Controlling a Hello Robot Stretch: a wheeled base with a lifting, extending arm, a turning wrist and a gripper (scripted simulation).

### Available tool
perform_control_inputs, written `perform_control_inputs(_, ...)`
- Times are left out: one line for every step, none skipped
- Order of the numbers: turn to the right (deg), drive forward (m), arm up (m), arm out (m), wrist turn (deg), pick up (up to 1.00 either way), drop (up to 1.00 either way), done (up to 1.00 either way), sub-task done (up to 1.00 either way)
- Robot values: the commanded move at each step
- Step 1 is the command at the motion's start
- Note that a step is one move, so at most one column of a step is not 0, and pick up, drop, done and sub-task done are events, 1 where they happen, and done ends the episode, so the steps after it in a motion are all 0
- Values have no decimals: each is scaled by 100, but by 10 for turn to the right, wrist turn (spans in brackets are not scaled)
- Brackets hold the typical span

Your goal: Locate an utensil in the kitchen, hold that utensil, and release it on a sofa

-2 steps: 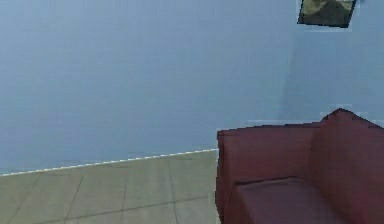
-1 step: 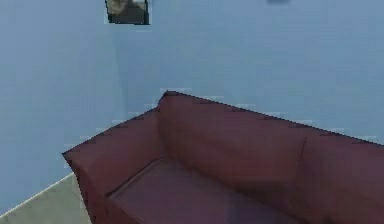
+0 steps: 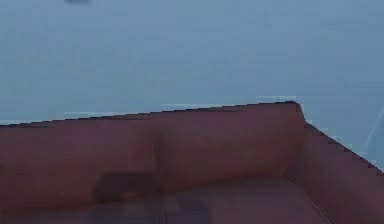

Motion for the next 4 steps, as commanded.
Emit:
perform_control_inputs(450,0,0,0,0,0,0,0,0)
perform_control_inputs(210,0,0,0,0,0,0,0,0)
perform_control_inputs(-450,0,0,0,0,0,0,0,0)
perform_control_inputs(-450,0,0,0,0,0,0,0,0)
